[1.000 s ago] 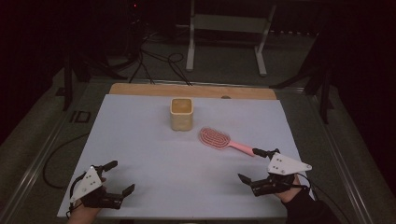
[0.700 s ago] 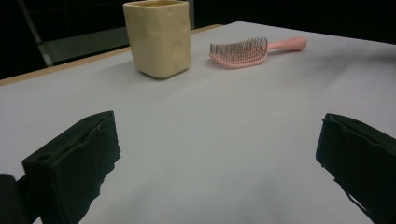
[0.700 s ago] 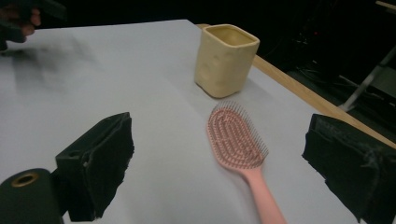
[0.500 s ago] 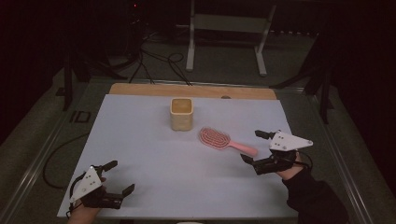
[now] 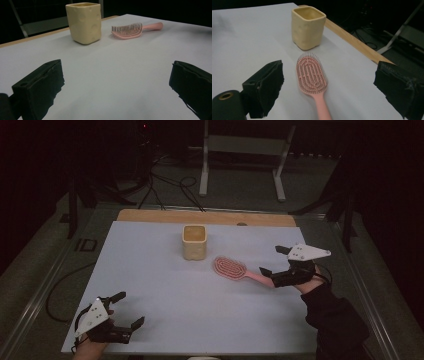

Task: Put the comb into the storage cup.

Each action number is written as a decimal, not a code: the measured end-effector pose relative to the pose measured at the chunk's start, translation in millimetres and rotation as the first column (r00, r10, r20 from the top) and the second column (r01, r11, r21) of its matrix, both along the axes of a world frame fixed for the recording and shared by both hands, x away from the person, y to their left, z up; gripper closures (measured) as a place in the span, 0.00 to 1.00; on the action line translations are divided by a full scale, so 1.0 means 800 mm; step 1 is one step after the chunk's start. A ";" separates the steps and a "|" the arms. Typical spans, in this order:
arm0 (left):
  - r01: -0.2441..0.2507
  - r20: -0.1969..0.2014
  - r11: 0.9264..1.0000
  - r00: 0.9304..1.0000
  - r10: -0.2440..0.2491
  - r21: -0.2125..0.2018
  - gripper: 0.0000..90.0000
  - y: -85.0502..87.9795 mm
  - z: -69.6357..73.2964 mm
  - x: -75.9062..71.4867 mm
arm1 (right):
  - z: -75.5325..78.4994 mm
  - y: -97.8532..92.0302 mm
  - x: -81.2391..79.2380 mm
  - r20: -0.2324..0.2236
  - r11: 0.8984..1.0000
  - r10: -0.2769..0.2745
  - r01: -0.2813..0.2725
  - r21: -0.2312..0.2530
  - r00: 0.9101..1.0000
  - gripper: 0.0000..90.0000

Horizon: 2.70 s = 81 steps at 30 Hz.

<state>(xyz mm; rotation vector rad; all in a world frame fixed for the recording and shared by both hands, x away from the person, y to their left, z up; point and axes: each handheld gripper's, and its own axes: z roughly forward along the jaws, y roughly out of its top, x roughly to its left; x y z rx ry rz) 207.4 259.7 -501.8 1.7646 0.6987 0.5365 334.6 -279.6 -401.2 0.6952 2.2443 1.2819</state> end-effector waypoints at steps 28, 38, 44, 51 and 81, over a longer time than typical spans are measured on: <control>0.007 0.026 1.000 1.000 -0.006 -0.021 0.00 -0.001 0.008 -0.005 | -0.083 -0.014 0.065 -0.140 0.990 -0.108 0.093 -0.109 0.984 0.59; 0.010 0.009 1.000 1.000 -0.010 -0.024 0.00 -0.001 0.009 -0.005 | -0.097 -0.012 0.075 -0.159 0.977 -0.132 0.101 -0.186 0.979 1.00; 0.008 0.019 1.000 1.000 -0.008 -0.023 0.00 -0.001 0.010 -0.006 | -0.109 -0.013 0.077 -0.187 0.974 -0.145 0.106 -0.202 0.972 1.00; 0.008 0.017 1.000 1.000 -0.008 -0.017 0.00 0.000 0.009 -0.006 | -0.118 -0.010 0.076 -0.180 0.974 -0.154 0.118 -0.195 0.972 1.00; 0.005 0.006 1.000 1.000 -0.005 -0.019 0.00 0.002 0.004 -0.004 | -0.138 0.008 0.049 -0.263 0.970 -0.126 0.063 -0.236 0.957 1.00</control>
